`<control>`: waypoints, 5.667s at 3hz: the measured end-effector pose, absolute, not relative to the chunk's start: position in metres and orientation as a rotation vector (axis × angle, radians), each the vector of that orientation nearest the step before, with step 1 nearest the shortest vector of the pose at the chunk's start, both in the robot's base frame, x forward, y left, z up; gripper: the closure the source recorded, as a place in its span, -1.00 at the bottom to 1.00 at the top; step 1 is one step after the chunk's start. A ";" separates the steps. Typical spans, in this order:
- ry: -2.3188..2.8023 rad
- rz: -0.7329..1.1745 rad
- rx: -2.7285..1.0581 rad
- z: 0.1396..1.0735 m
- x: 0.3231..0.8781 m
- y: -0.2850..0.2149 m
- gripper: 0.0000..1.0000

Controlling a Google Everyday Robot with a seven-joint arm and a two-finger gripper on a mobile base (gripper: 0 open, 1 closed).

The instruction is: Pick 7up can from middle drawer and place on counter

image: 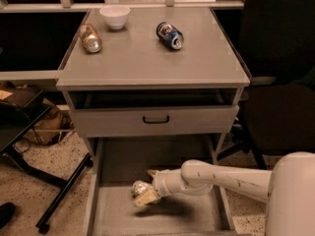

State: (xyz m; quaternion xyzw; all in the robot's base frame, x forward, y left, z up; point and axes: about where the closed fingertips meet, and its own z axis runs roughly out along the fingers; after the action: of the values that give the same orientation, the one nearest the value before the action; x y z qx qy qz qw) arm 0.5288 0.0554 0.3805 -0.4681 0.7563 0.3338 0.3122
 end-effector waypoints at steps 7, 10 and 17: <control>1.774 1.077 -1.190 0.588 0.544 -0.007 1.00; 1.761 1.003 -1.169 0.643 0.509 -0.047 1.00; 1.424 0.988 -1.597 0.920 0.632 0.036 1.00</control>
Offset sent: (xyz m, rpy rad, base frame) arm 0.0008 -0.0001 -0.0006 -0.0017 -0.0019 -0.0035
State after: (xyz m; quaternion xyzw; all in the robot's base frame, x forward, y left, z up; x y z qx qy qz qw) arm 0.6317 0.0356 0.9199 -0.6262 0.5581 0.3875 0.3825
